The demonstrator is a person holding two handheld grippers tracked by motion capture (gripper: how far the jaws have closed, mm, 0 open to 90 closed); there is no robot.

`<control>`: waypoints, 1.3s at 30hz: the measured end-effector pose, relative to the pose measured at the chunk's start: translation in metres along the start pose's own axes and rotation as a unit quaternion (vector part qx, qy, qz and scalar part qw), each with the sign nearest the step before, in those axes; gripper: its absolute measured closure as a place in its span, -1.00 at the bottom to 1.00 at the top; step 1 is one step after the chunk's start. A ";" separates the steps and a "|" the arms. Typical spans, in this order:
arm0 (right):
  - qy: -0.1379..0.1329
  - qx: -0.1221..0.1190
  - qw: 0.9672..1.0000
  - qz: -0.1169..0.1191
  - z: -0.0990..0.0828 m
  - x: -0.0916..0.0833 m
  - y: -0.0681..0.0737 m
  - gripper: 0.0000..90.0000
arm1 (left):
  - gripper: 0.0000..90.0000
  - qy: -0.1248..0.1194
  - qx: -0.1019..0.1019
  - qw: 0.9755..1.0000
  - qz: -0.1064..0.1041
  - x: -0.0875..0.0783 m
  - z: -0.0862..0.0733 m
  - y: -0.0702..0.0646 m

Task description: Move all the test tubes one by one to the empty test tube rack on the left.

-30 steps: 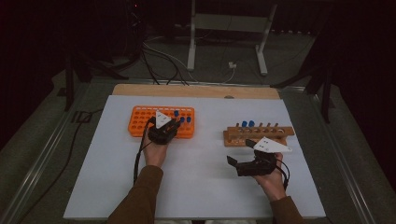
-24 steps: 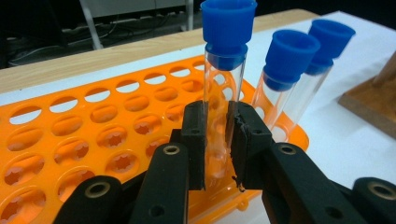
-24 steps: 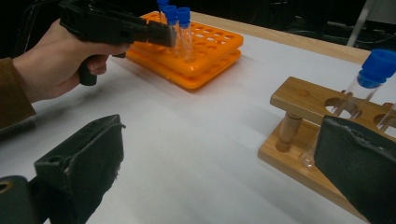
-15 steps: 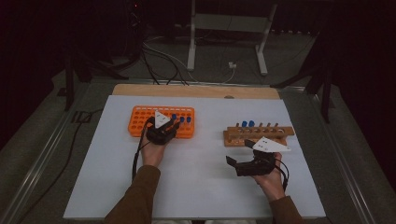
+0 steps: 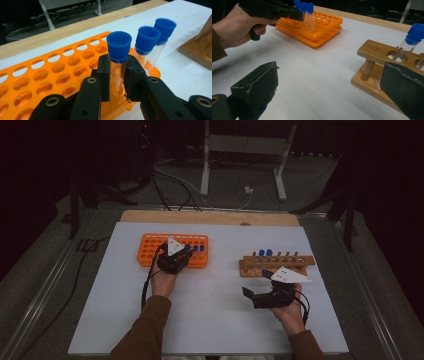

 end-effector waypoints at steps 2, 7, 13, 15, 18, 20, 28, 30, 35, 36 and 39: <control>-0.001 0.001 1.000 0.000 0.000 0.000 -0.001 -0.96 | 0.73 0.000 -0.003 1.000 -0.003 0.000 -0.001 0.000; -0.002 0.001 1.000 -0.001 0.000 0.000 -0.001 -0.96 | 0.70 0.004 -0.011 1.000 -0.008 -0.003 -0.002 0.001; -0.006 0.004 1.000 -0.003 0.000 -0.002 -0.003 -0.96 | 0.43 -0.009 -0.022 1.000 -0.020 -0.016 -0.006 0.006; -0.007 0.005 1.000 -0.004 0.001 -0.002 -0.004 -0.96 | 0.35 -0.018 -0.025 0.999 -0.025 -0.024 -0.006 0.008; -0.007 0.005 1.000 -0.006 0.001 -0.003 -0.004 -0.96 | 0.22 -0.030 -0.028 0.999 -0.030 -0.038 -0.008 0.012; -0.008 0.006 1.000 -0.007 0.001 -0.003 -0.004 -0.96 | 0.18 -0.037 -0.030 0.998 -0.038 -0.047 -0.010 0.013; -0.014 0.011 1.000 -0.014 0.002 -0.006 -0.008 -0.96 | -0.47 -0.056 -0.042 0.997 -0.039 -0.084 -0.030 0.017; -0.015 0.012 1.000 -0.016 0.003 -0.006 -0.009 -0.96 | -0.61 -0.062 -0.050 0.996 -0.035 -0.093 -0.036 0.019; -0.020 0.011 1.000 -0.022 0.006 -0.009 -0.011 -0.96 | -0.87 -0.069 -0.063 0.995 -0.025 -0.111 -0.052 0.021; -0.021 0.011 0.999 -0.023 0.007 -0.010 -0.012 -0.96 | -0.93 -0.067 -0.063 0.996 -0.022 -0.113 -0.055 0.021; -0.023 0.009 0.999 -0.028 0.010 -0.012 -0.013 -0.96 | -0.99 -0.066 -0.066 0.995 -0.020 -0.119 -0.065 0.021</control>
Point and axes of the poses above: each handheld gripper's, and its own axes: x roughly forward along the jaws, z roughly out of its top, y roughly to its left, the point moved 6 cm from there along x, roughly forward along the jaws, and after that the axes turned 13 degrees about y, right-handed, at the moved point
